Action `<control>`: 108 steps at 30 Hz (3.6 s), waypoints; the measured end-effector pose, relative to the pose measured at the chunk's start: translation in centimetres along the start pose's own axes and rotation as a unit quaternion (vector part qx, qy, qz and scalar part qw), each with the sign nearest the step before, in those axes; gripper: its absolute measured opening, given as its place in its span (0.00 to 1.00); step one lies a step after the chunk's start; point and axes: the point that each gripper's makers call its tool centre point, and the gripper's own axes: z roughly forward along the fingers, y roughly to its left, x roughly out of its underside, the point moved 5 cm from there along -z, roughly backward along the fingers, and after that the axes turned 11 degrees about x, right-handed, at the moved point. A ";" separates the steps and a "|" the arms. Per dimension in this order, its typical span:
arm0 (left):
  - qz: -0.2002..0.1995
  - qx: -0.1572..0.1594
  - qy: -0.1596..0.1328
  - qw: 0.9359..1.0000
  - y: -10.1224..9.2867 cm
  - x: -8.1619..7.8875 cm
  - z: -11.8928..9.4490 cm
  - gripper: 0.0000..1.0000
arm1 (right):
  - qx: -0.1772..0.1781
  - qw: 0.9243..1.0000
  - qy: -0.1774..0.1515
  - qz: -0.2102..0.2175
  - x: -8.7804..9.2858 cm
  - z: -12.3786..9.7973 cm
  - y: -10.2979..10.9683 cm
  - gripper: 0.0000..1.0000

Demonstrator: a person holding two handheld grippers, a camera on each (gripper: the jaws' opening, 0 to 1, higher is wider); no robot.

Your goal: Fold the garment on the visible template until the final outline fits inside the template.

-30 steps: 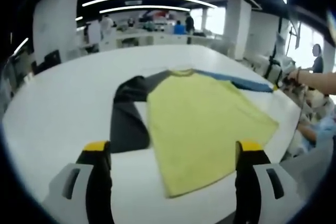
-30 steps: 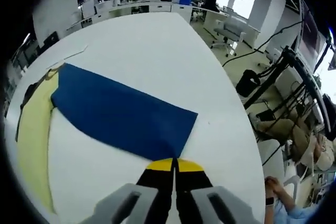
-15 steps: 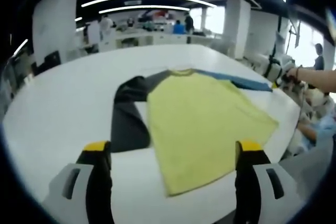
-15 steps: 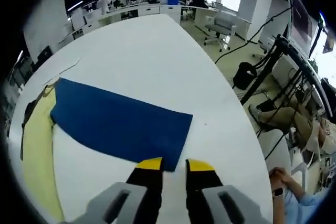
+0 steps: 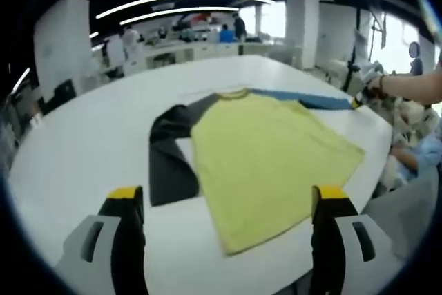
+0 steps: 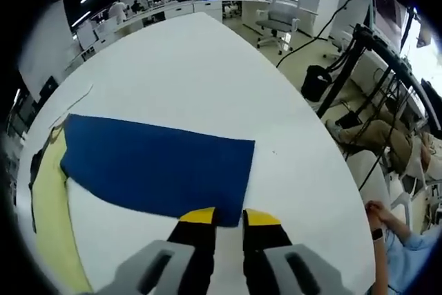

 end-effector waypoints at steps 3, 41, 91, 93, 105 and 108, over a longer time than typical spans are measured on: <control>-0.002 -0.002 0.001 1.000 0.0 -0.1 -0.1 0.97 | 0.002 1.000 0.001 0.002 0.0 0.1 0.3 0.05; -0.007 -0.013 0.012 1.000 0.8 0.3 -1.0 0.96 | -0.089 0.988 -0.098 -0.076 -7.5 -4.6 7.9 0.00; -0.010 0.002 0.019 1.000 -0.4 -0.3 -1.2 0.95 | -0.231 0.932 -0.136 -0.245 -9.2 -11.8 28.0 0.00; -0.010 0.003 0.021 1.000 -0.4 -0.3 -1.1 0.95 | -0.238 0.930 -0.133 -0.248 -9.0 -12.2 28.9 0.00; -0.014 0.004 0.018 1.000 -0.1 -0.3 -1.0 0.95 | -0.264 0.914 -0.138 -0.274 -8.0 -13.4 33.0 0.00; -0.015 0.005 0.017 1.000 0.0 -0.3 -1.0 0.95 | -0.271 0.913 -0.134 -0.273 -7.8 -13.6 33.6 0.00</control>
